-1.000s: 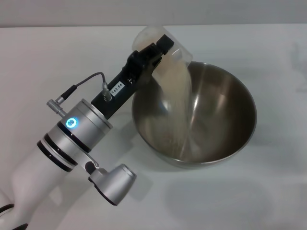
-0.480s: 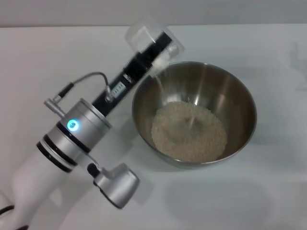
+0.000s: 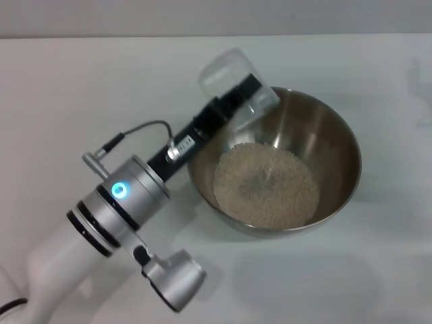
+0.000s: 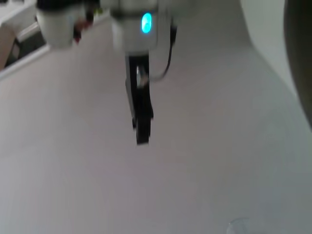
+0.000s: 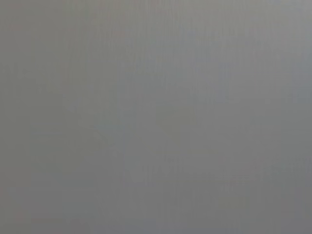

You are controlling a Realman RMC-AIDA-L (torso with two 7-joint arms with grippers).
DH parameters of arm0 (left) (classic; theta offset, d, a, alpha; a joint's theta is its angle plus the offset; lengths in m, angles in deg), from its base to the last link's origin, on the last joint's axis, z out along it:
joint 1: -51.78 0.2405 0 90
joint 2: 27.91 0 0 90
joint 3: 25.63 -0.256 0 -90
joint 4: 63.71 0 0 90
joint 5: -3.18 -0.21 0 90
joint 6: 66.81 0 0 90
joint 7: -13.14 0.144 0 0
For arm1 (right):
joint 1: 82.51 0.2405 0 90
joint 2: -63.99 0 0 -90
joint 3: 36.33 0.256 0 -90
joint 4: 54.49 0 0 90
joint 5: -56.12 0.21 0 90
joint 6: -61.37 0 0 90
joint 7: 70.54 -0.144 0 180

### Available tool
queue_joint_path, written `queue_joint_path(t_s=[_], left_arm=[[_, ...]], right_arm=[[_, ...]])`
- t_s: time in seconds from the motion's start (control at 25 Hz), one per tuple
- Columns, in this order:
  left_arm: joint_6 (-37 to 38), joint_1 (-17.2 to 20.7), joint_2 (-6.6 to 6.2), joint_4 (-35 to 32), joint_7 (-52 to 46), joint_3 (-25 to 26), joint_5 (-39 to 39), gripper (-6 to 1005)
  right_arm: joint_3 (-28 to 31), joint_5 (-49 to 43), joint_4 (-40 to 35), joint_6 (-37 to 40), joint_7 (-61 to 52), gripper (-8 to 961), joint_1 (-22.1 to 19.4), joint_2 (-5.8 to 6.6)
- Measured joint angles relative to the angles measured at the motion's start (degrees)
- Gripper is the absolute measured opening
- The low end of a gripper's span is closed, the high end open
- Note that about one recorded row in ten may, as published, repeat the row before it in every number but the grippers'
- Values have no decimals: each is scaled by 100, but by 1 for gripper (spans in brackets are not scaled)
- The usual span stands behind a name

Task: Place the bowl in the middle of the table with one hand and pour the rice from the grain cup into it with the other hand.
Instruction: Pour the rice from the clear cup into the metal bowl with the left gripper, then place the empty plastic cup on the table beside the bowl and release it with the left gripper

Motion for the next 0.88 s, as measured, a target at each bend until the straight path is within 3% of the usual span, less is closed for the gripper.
queue_joint_path(t_s=[0.16,0.28,0.32,0.36,0.48,0.52,0.56,0.68,0.84,0.88], left_arm=[[-7,18,-1,9,-175,-39,12,20],[55,52,0,35,-1189,182,21,20],[59,110,0,90,-2096,402,26,20],[59,110,0,90,-2096,402,26,20],[33,187,1,140,-3600,790,118,20],[-48,235,0,138,-4803,1092,396,20],[-48,235,0,138,-4803,1092,396,20],[-386,252,-1,69,-6504,1359,1060,20],[-810,258,0,-11,-7438,1521,1548,21],[-1201,267,-5,-102,-8140,1604,1863,21]], right_arm=[[0,0,5,3,0,433,0,6],[0,1,17,5,0,433,0,13],[0,1,16,6,0,433,2,18],[0,1,16,6,0,433,2,18],[0,0,19,6,0,433,10,21],[0,0,24,6,0,433,14,25],[0,0,24,6,0,433,14,25],[1,0,31,6,0,433,17,27],[0,-1,36,5,0,433,17,27],[0,-1,37,4,0,433,17,27]])
